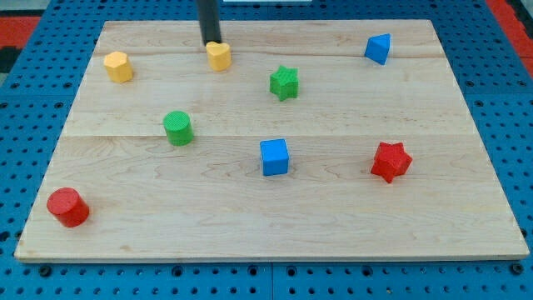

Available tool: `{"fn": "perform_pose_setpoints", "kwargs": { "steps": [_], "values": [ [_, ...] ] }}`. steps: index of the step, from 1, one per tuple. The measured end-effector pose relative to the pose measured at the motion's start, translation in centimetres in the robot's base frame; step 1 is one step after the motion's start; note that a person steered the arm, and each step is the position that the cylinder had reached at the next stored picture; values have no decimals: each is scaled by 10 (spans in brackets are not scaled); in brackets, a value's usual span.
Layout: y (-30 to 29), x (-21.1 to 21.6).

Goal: Place the yellow heart to the left of the green star

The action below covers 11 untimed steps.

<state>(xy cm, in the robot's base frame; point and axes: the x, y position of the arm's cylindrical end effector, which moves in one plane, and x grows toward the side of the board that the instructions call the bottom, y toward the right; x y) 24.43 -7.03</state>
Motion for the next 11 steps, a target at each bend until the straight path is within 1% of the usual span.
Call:
{"fn": "perform_pose_setpoints", "kwargs": {
  "steps": [1, 3, 4, 5, 6, 7, 8, 9, 10, 11],
  "values": [
    [51, 10],
    [-12, 1],
    [-9, 70],
    [13, 86],
    [-46, 84],
    [-89, 87],
    [-55, 141],
    [-46, 123],
    [-81, 109],
    [-9, 109]
  ]
}}
